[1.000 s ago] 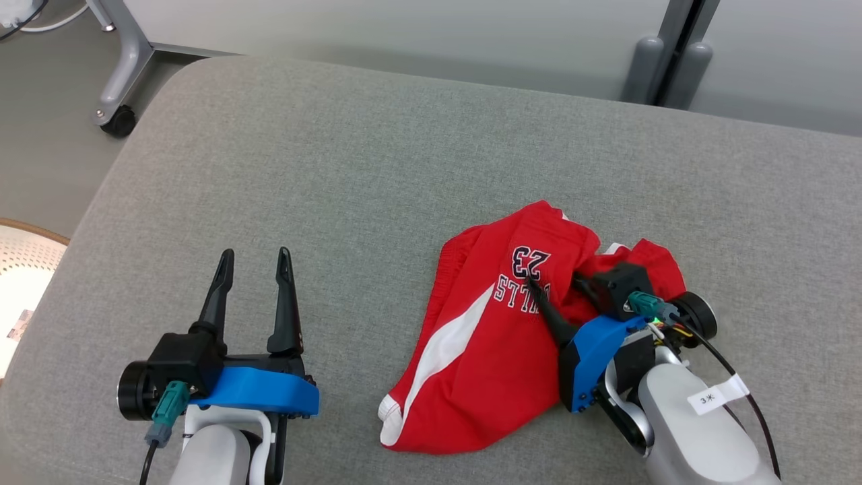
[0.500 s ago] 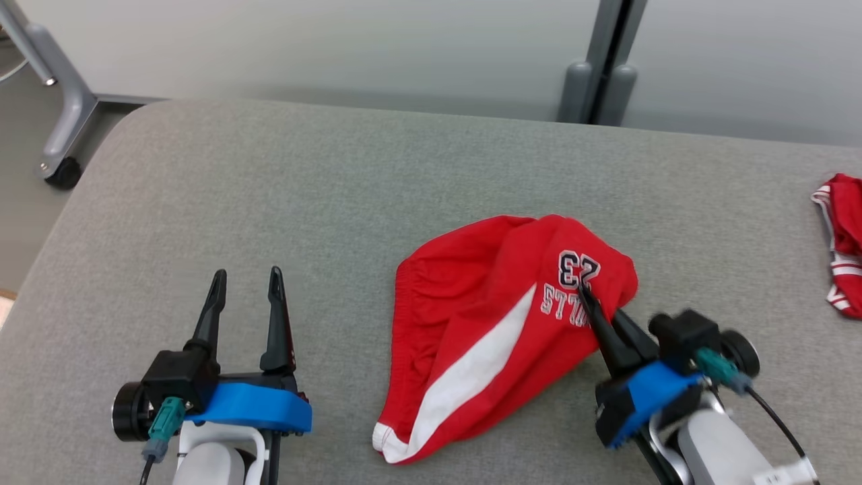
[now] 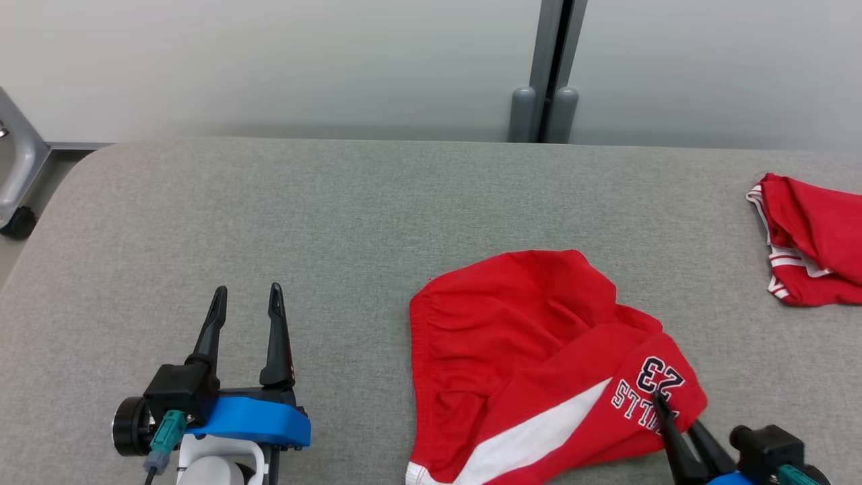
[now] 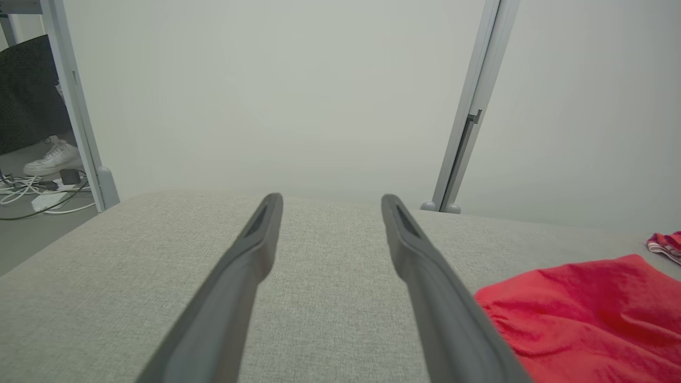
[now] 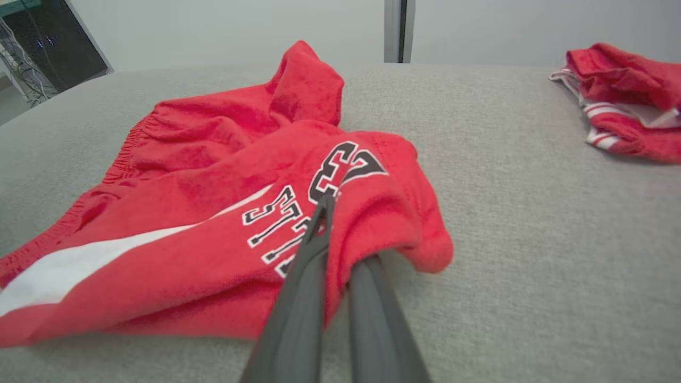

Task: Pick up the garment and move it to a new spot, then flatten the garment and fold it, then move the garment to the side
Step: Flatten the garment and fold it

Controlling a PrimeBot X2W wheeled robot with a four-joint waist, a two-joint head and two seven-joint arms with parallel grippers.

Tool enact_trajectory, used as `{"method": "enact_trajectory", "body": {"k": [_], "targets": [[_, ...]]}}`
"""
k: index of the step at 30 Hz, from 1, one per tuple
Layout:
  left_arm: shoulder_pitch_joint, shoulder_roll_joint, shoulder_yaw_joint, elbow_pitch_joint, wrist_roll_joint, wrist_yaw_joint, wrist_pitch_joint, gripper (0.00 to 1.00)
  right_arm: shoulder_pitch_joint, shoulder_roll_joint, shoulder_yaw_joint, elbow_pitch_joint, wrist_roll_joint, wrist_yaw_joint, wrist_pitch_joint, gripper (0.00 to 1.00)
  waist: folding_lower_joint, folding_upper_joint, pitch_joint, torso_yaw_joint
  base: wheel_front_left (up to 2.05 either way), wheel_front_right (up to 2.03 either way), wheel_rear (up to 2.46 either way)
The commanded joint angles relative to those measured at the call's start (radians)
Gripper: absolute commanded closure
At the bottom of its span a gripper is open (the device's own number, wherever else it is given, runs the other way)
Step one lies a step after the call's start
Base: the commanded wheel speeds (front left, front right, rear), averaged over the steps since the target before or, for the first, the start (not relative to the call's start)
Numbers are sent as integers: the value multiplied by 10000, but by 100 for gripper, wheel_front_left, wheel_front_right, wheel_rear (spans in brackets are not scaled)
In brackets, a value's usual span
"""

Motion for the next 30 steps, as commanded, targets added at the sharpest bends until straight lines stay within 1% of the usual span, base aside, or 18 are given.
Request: {"method": "enact_trajectory", "body": {"k": [1,8,12,14,18,23,27,30], "targets": [[78,-7,26,18,11,-40,-25,0,145,40,-135,-120,21,4,6,0,0,0,-27,-52,0,0,0],[101,-10,27,20,62,-61,-25,0,242,249,-1039,-805,-132,4,-206,0,0,0,-69,-186,0,0,0],[103,2,18,38,90,-77,-25,0,79,365,-1399,-1291,-329,4,-226,0,0,0,-109,-183,0,0,0],[91,20,15,32,96,-86,-25,0,-12,398,-1456,-1461,-426,4,-71,0,0,0,-111,-169,0,0,0],[44,50,33,5,104,-87,-25,0,-366,333,-1255,-1794,-620,4,351,0,0,0,-77,-149,0,0,0],[-9,54,24,-4,106,-76,-25,0,-820,224,-737,-1946,-698,4,1109,0,0,0,-22,-83,0,0,0],[-99,46,-24,-20,102,-79,-25,0,-994,102,-466,-1560,-711,4,1717,0,0,0,93,31,0,0,0],[-164,37,-55,-28,86,-71,-25,0,-1105,-36,-408,-1087,-827,4,1960,0,0,0,200,119,0,0,0]]}}
